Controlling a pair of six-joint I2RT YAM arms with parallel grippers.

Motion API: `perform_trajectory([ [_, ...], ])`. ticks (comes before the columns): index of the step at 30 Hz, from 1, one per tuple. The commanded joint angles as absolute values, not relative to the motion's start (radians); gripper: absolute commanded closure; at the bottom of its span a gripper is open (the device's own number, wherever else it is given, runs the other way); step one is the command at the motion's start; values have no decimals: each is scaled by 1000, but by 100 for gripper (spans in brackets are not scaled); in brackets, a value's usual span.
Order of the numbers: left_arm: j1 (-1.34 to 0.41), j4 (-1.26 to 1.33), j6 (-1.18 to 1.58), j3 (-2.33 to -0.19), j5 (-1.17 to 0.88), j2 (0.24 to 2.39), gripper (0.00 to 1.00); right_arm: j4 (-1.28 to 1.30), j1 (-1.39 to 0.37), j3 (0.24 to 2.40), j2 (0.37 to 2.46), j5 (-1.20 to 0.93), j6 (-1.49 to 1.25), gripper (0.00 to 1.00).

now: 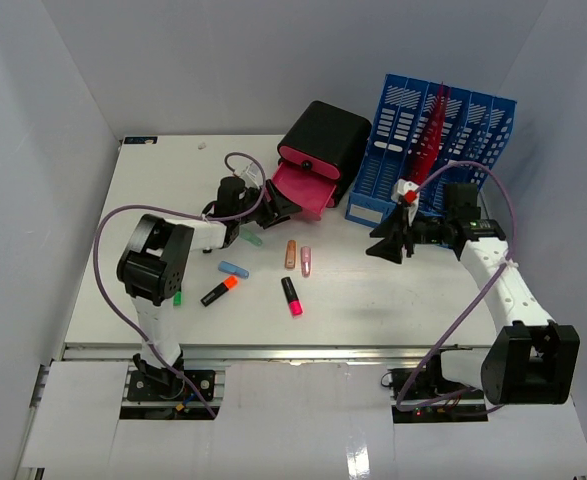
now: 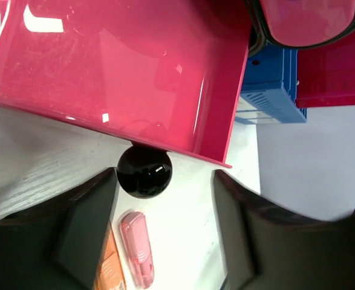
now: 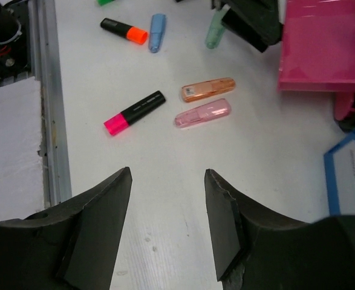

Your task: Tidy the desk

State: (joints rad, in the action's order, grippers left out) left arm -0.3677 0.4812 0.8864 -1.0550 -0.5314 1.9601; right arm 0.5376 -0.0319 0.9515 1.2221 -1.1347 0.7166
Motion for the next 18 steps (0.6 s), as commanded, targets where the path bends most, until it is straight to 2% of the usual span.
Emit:
perform_trajectory([
  [1, -350, 439, 800, -1056, -560, 1814, 20, 545, -245, 977, 1233, -860, 719, 38],
  [4, -340, 407, 746, -1004, -551, 1716, 15, 566, -382, 1007, 1287, -711, 707, 37],
  [9, -324, 305, 651, -875, -486, 1492, 14, 574, -543, 1105, 1400, -502, 613, 36],
  [13, -321, 121, 577, -772, -351, 1254, 14, 470, -688, 1103, 1466, -339, 454, 33],
  [18, -319, -82, 581, -638, -178, 960, 14, 271, -759, 1105, 1573, -116, 169, 29],
])
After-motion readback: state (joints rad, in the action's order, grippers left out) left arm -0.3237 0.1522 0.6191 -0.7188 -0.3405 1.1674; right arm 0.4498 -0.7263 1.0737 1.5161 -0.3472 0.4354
